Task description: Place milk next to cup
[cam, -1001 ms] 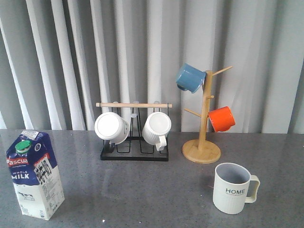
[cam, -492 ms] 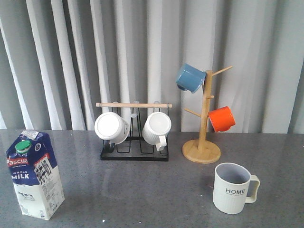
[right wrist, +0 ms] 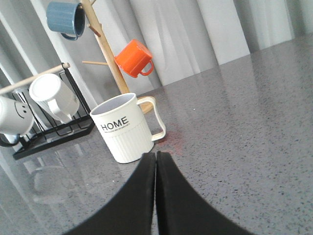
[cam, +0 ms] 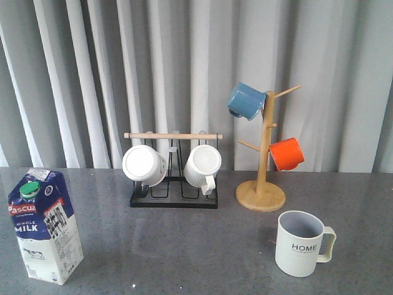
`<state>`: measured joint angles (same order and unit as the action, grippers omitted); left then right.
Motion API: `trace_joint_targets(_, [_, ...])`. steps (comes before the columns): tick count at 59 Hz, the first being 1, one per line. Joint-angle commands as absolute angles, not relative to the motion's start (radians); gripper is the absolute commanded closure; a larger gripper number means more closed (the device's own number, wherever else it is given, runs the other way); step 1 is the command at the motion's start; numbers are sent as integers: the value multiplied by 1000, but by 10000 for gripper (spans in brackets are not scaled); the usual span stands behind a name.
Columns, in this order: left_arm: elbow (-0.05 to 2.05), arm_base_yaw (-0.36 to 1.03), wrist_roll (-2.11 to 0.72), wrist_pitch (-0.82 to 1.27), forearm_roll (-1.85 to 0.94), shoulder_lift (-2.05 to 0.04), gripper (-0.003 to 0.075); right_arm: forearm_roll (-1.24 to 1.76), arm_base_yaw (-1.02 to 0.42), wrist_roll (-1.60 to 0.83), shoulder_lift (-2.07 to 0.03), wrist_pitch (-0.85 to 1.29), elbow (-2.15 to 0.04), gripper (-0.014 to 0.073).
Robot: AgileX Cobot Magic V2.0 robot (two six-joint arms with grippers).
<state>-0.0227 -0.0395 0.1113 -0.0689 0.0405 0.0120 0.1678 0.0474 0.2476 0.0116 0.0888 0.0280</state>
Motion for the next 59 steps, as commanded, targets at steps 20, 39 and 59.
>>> trace_joint_targets(20, [40, -40, 459, -399, 37, 22, 656, 203, 52, 207, -47, 17, -129, 548])
trace_joint_targets(39, [206, -40, 496, -313, 34, 22, 316, 176, 52, 103, -283, 0, -397, 93])
trace_joint_targets(59, [356, -37, 578, -205, 98, -53, 240, 92, 52, 10, -436, 78, -641, -22])
